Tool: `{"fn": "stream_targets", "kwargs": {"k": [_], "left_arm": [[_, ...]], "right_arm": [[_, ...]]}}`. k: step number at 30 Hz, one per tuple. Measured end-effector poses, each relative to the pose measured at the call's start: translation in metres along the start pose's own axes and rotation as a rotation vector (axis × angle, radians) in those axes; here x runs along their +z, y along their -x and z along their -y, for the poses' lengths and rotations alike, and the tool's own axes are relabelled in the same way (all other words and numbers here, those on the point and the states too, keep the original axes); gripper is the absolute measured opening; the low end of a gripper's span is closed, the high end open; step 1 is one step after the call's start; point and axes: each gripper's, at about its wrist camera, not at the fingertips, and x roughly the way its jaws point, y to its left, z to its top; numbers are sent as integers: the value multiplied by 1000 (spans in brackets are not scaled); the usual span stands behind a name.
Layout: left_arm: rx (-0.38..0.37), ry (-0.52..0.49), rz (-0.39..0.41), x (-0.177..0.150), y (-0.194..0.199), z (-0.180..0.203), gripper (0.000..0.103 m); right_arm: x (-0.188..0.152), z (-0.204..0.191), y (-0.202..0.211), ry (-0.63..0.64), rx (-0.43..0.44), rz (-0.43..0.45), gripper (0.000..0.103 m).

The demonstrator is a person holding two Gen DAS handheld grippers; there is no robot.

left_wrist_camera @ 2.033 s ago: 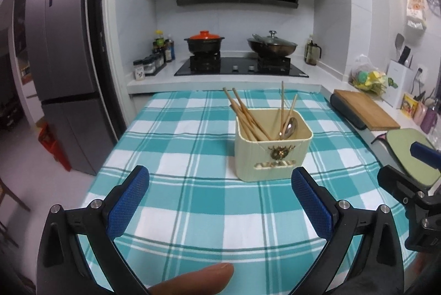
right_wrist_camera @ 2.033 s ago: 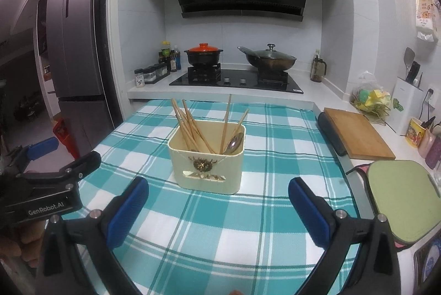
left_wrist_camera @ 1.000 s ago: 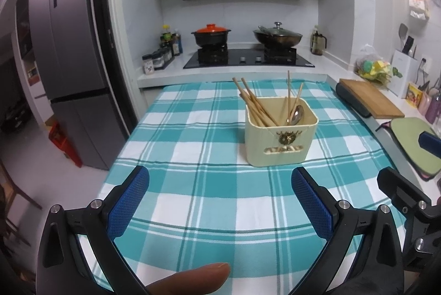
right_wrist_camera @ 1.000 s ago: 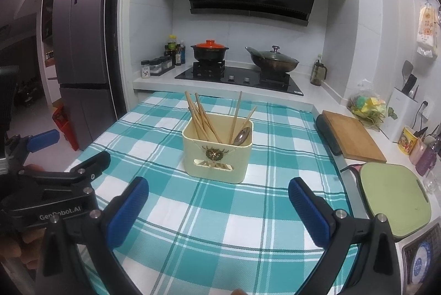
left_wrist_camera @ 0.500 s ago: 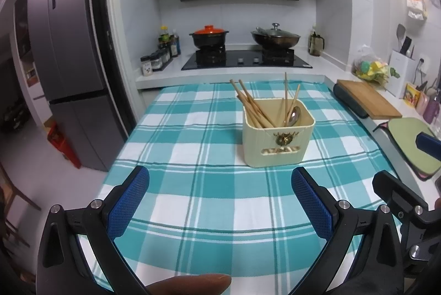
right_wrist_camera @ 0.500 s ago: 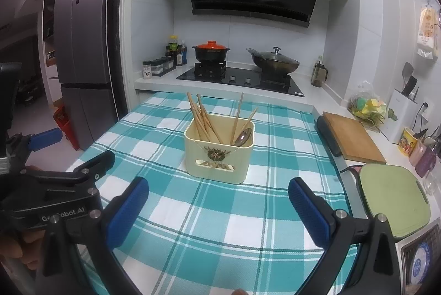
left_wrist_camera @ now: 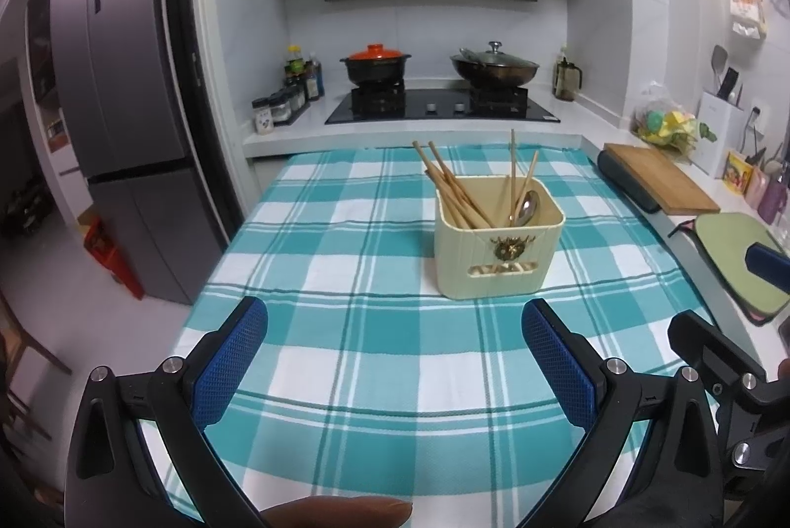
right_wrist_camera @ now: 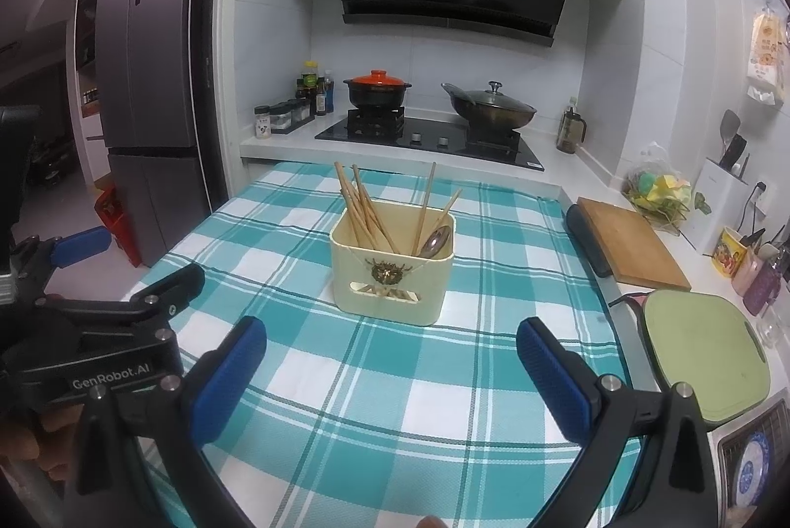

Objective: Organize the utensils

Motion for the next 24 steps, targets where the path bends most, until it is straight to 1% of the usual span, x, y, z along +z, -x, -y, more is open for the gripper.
{"fn": "stream_targets", "kwargs": {"k": [20, 24], "left_arm": [[-2, 3, -8, -1, -6, -3, 103], [-13, 17, -13, -2, -8, -5, 103]], "right_arm": [[-1, 2, 0, 3, -3, 1, 103], [-1, 1, -1, 3, -5, -1, 103]]}}
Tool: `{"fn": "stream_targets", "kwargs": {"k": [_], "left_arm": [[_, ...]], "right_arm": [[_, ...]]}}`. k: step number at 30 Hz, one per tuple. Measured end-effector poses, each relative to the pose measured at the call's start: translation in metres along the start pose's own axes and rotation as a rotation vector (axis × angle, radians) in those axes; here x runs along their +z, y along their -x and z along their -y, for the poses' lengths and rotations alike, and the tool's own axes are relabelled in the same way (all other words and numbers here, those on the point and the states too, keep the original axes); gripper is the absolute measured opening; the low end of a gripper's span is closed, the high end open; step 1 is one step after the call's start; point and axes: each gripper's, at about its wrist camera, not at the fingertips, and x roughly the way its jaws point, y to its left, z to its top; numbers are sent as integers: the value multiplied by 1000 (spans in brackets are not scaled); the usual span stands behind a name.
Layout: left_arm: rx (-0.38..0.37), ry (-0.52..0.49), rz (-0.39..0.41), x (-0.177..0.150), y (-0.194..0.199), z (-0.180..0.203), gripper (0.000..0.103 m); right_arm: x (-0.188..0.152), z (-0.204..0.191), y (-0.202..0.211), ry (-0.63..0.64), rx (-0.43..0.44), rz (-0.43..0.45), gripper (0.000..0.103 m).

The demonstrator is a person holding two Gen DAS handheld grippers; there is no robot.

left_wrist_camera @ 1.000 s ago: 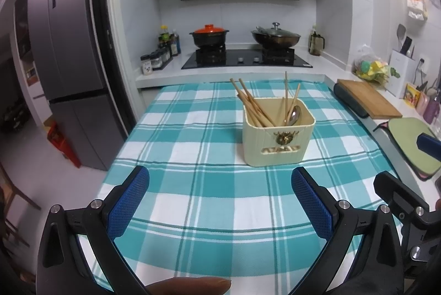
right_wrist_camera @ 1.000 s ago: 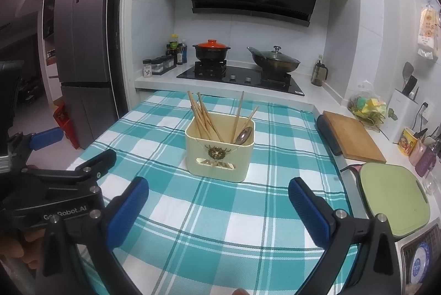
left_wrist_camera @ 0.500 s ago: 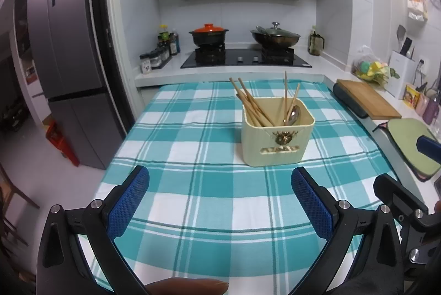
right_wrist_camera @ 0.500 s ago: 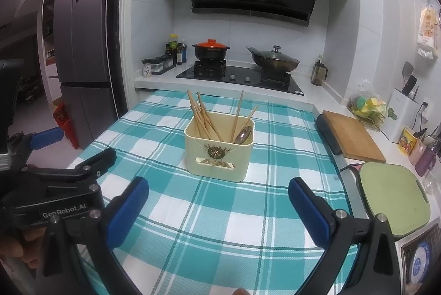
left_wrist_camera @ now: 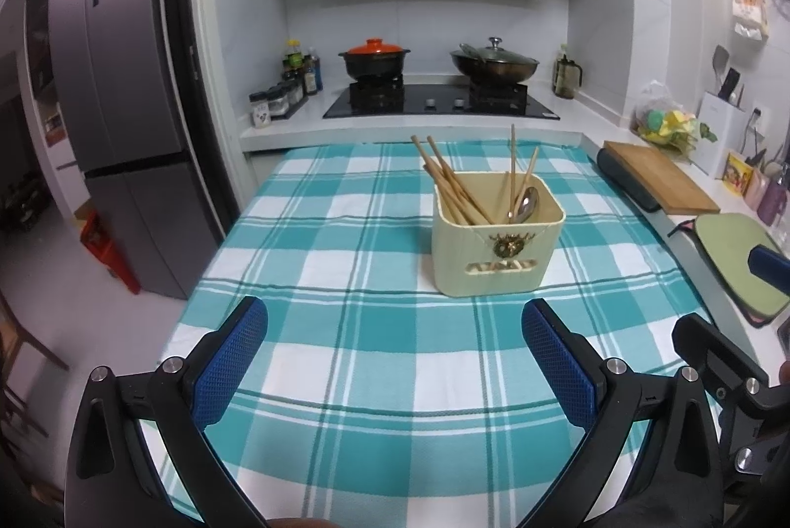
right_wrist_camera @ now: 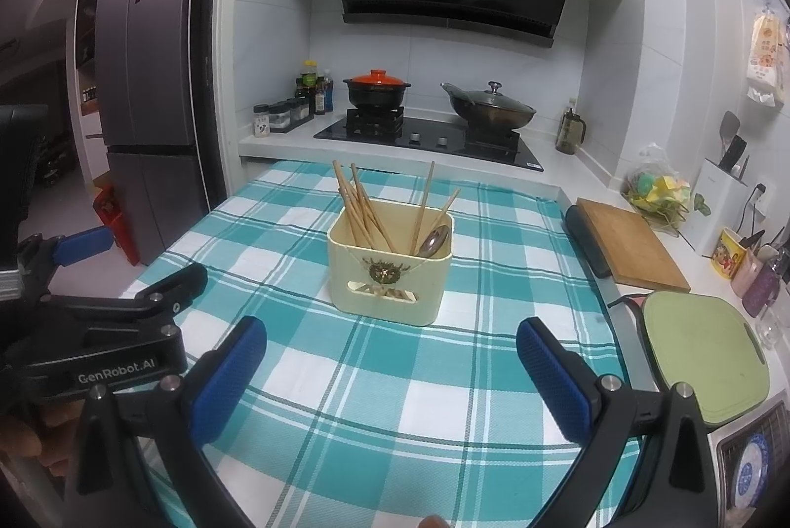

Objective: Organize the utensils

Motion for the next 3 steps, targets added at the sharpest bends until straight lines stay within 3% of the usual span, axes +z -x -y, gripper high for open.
{"fn": "stream_targets", "kwargs": {"k": [3], "left_arm": [[1, 5, -2, 0, -1, -1, 102]], "right_arm": [[0, 2, -2, -3, 0, -3, 103]]}}
